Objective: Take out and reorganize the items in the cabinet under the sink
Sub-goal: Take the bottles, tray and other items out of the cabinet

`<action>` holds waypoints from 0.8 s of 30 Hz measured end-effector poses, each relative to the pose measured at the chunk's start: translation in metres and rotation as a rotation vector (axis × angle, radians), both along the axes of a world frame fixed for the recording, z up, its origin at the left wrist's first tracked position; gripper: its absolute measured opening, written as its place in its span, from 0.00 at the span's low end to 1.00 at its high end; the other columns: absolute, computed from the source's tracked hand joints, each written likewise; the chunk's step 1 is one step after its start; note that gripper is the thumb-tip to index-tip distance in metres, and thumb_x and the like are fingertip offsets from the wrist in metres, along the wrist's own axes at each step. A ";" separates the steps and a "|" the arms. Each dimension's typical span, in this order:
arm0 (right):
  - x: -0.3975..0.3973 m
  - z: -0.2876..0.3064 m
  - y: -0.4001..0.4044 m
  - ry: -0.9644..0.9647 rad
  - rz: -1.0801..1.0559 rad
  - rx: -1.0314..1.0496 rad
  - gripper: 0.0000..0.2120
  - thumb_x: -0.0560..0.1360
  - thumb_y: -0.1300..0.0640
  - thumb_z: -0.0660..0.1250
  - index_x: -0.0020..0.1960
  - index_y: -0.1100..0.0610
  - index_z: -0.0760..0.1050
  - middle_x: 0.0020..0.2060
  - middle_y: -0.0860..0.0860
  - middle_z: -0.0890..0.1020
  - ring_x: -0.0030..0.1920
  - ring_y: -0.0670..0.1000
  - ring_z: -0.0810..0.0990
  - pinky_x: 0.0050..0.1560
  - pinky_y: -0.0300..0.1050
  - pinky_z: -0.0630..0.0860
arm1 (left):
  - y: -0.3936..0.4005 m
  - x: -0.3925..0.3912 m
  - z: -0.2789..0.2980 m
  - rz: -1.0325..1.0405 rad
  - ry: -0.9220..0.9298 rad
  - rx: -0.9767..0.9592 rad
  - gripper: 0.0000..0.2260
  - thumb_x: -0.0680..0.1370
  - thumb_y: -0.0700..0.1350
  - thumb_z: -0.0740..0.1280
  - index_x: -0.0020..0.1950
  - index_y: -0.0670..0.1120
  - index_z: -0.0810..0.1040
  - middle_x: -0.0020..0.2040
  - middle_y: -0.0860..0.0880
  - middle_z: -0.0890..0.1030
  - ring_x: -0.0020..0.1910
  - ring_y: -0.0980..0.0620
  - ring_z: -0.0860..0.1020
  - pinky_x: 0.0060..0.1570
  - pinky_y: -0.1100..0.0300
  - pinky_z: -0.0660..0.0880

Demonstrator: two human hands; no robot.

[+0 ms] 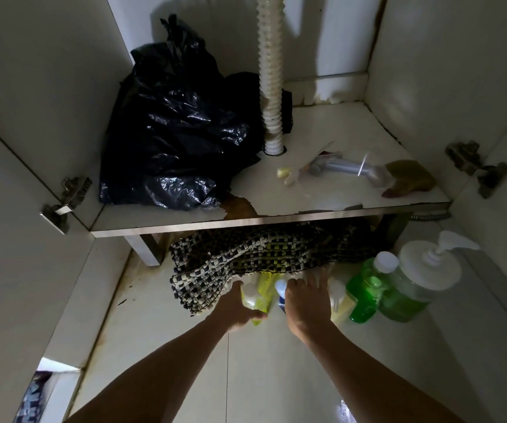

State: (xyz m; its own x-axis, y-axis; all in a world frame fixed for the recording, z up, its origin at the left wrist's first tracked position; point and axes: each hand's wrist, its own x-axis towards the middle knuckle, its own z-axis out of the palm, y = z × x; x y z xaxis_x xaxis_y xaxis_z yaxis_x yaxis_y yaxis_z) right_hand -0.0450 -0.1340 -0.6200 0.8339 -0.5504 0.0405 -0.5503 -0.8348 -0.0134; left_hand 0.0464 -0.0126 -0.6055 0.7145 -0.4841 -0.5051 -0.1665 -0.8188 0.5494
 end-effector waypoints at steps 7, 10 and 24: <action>-0.002 0.010 -0.002 0.095 0.043 0.064 0.18 0.75 0.56 0.64 0.64 0.56 0.69 0.55 0.55 0.82 0.67 0.60 0.69 0.73 0.61 0.42 | 0.003 0.006 0.008 -0.069 -0.020 0.046 0.36 0.69 0.50 0.76 0.72 0.45 0.63 0.68 0.45 0.72 0.66 0.47 0.70 0.60 0.61 0.66; -0.002 0.019 0.000 0.090 0.078 0.079 0.21 0.75 0.60 0.62 0.67 0.54 0.65 0.56 0.55 0.81 0.66 0.59 0.70 0.74 0.59 0.43 | 0.004 0.007 0.004 -0.078 -0.035 0.054 0.35 0.70 0.51 0.75 0.72 0.45 0.64 0.68 0.46 0.72 0.66 0.48 0.71 0.60 0.62 0.66; 0.014 0.021 -0.012 -0.050 0.031 0.215 0.12 0.62 0.66 0.75 0.43 0.55 0.82 0.36 0.55 0.84 0.42 0.59 0.83 0.54 0.48 0.76 | 0.006 0.014 -0.002 -0.119 -0.039 0.044 0.36 0.69 0.52 0.75 0.73 0.46 0.64 0.69 0.46 0.72 0.67 0.48 0.71 0.61 0.62 0.66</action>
State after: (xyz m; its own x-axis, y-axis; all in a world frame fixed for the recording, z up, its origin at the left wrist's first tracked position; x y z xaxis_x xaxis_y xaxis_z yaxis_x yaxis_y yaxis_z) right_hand -0.0305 -0.1456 -0.5985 0.8506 -0.5248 -0.0330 -0.5184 -0.8264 -0.2197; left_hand 0.0606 -0.0065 -0.6074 0.6727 -0.5448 -0.5007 -0.2849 -0.8152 0.5042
